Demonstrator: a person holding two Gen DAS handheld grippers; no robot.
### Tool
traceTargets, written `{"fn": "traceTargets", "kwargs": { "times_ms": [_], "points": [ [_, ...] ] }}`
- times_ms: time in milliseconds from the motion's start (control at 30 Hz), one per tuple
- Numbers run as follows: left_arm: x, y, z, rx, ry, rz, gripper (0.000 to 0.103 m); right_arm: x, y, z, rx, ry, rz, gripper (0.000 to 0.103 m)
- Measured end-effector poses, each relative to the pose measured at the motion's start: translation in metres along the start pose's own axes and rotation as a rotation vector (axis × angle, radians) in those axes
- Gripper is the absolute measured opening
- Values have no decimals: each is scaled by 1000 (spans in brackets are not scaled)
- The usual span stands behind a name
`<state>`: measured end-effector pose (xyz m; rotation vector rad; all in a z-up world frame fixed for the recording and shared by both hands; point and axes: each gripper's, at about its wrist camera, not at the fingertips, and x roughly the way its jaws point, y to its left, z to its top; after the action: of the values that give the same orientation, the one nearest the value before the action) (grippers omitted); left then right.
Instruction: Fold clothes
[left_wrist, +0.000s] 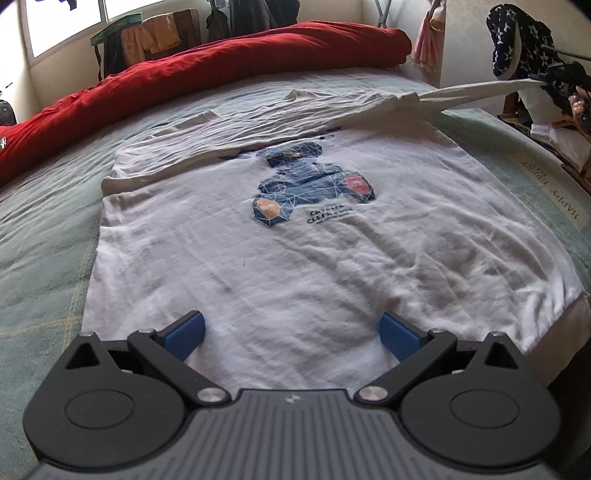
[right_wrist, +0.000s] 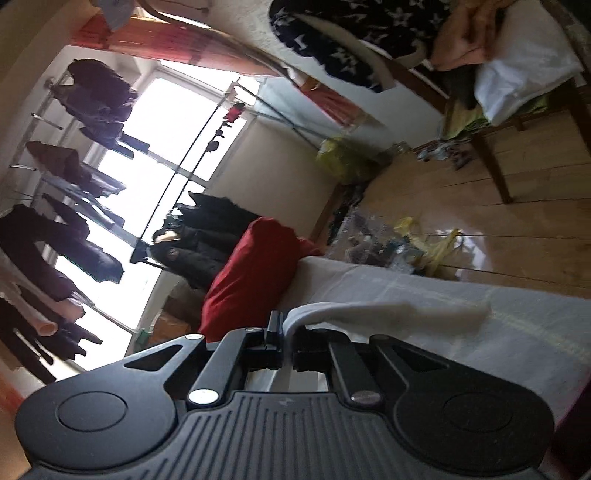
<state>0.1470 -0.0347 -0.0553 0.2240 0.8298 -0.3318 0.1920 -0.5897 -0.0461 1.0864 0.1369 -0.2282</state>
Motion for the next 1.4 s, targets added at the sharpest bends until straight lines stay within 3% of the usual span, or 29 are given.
{"fn": "traceTargets", "kwargs": {
  "times_ms": [200,367,467,500,533,567,800,1167,1400],
  "points": [
    [-2,0,-1,2,-2,-3,101,18,-3,-7,47,55,38,13],
    [-1,0,-1,-3,-1,-5,101,26,-6,-12,54,97,16,36],
    [0,-1,0,-1,-1,-5,101,29,-10,-16,46,108,-22,32],
    [0,-1,0,-1,-1,-5,101,30,-11,-17,38,112,-36,26],
    [0,-1,0,0,-1,-5,101,31,-11,-18,29,117,-43,13],
    [0,-1,0,1,-2,-5,101,31,-11,-18,24,121,-42,11],
    [-2,0,0,6,-12,-11,101,36,23,-23,-40,152,41,11],
    [-11,19,-5,-34,-38,-12,101,71,134,-75,-235,285,178,11],
    [-11,27,-9,-50,-34,-5,101,64,127,-71,-261,265,113,11]
  ]
}}
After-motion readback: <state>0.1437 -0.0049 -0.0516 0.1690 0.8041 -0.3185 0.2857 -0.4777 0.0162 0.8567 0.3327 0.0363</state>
